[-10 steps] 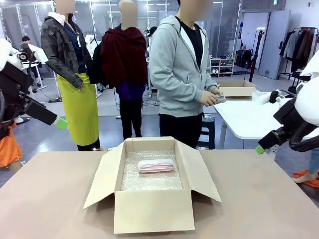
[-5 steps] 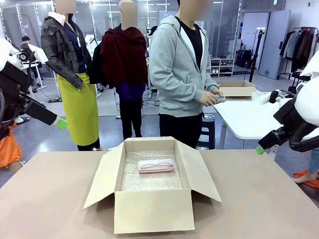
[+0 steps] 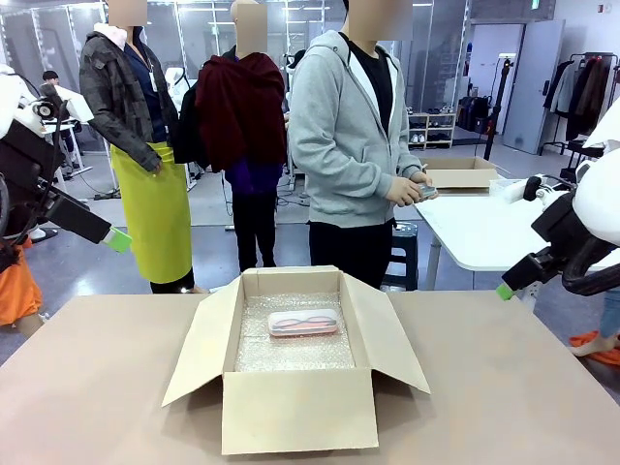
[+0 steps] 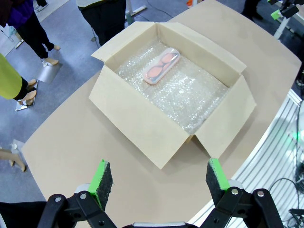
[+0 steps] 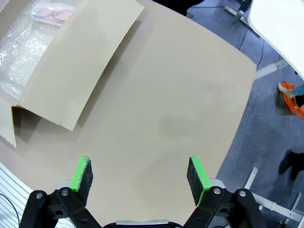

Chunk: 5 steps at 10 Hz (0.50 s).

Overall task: Pack the glasses set securely to prepare it for shipping.
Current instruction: Put the Glasses case from the right side of the table into the Package Box.

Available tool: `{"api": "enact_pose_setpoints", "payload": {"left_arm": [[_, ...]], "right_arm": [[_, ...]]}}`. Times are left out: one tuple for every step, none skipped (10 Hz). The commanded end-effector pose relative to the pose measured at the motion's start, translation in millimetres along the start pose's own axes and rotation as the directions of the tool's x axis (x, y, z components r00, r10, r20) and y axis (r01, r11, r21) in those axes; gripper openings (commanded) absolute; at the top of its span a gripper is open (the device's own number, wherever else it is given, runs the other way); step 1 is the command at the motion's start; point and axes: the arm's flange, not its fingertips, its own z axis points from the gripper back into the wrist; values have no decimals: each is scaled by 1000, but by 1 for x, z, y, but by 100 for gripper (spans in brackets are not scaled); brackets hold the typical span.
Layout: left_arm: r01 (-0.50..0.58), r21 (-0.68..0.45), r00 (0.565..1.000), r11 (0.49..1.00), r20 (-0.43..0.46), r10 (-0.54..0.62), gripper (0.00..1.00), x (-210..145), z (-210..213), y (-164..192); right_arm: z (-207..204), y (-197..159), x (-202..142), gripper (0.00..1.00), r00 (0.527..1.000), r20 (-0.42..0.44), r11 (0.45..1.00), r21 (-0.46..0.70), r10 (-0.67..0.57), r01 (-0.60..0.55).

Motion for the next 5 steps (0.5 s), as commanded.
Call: {"api": "enact_pose_setpoints", "payload": {"left_arm": [[3,-5,1000,1000,5,-3,100,0,1,1],[3,-5,1000,1000,5,-3,100,0,1,1],[3,-5,1000,1000,5,-3,100,0,1,1],[3,-5,1000,1000,5,-3,100,0,1,1],[3,-5,1000,1000,5,-3,100,0,1,1]], "right_arm": [[0,0,-1,100,1000,-4,1000,2,2,-2],[0,0,-1,100,1000,-4,1000,2,2,-2],[0,0,-1,100,1000,-4,1000,2,2,-2],[0,0,-1,100,1000,-4,1000,2,2,-2],[0,0,-1,100,1000,-4,1000,2,2,-2]]}}
